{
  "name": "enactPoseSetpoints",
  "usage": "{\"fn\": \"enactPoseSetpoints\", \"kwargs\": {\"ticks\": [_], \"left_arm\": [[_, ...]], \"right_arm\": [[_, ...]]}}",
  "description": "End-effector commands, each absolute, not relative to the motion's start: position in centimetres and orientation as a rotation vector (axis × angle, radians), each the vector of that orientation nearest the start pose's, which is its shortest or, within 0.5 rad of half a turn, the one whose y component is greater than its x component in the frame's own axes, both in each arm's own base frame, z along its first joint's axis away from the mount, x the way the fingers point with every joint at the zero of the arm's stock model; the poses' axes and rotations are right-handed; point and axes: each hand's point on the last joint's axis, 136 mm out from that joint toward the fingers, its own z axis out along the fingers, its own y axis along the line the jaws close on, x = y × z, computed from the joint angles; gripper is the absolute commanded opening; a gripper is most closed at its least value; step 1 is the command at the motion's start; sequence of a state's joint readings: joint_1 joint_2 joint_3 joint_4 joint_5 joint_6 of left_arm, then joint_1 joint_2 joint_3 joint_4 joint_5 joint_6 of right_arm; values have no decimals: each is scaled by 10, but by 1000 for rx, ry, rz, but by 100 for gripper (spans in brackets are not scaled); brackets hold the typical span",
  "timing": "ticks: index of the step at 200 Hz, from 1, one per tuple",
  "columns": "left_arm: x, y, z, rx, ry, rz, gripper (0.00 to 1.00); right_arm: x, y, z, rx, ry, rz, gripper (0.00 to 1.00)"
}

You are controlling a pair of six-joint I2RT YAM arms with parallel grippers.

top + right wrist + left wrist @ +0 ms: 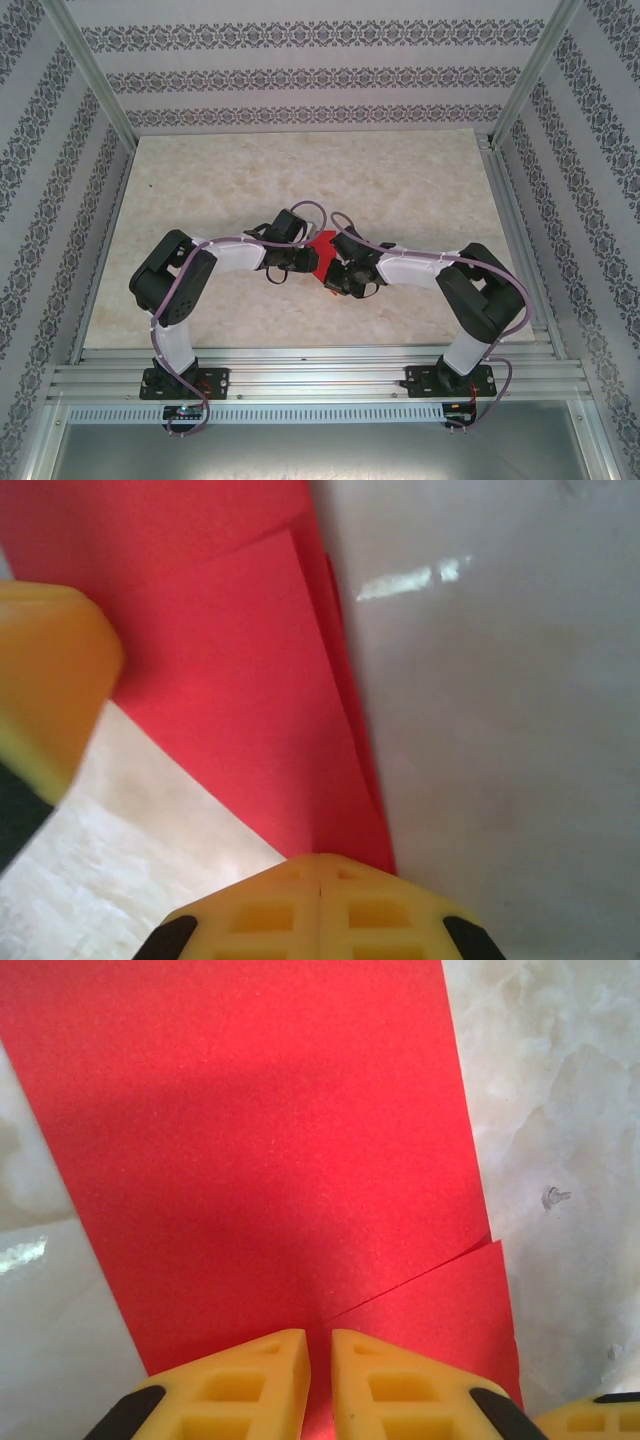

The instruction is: Fold a paper plane with a square sheet of paper (fold left side to right side)

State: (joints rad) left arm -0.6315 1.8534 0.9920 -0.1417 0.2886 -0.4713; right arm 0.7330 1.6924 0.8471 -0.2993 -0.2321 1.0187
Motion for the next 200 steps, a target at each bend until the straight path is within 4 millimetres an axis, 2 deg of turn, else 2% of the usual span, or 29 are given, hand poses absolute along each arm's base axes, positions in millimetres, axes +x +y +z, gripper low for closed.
{"fn": "enactPoseSetpoints", "kwargs": {"ticks": [1,25,52,77,97,126,147,177,200], "left_arm": [[304,-273,-7,344,2764,-606,18],[305,-272,-7,348,2764,-599,18],[304,-271,-7,350,2767,-591,18],[304,-271,-4,348,2762,-594,18],[306,-273,1,347,2751,-608,18],[309,-274,10,353,2743,-601,19],[310,-274,13,353,2740,-601,19],[313,-276,29,347,2712,-634,26],[319,-277,60,322,2651,-717,38]], "right_arm": [[223,250,-6,335,2993,583,0],[199,228,-20,373,3040,539,0],[175,217,-29,386,3091,548,0],[161,211,-31,356,3128,540,0],[158,208,-26,318,3138,517,0],[161,206,-12,266,3125,506,0],[165,212,0,223,3106,551,0],[191,222,34,144,2970,628,0],[217,226,55,67,2854,670,15]]}}
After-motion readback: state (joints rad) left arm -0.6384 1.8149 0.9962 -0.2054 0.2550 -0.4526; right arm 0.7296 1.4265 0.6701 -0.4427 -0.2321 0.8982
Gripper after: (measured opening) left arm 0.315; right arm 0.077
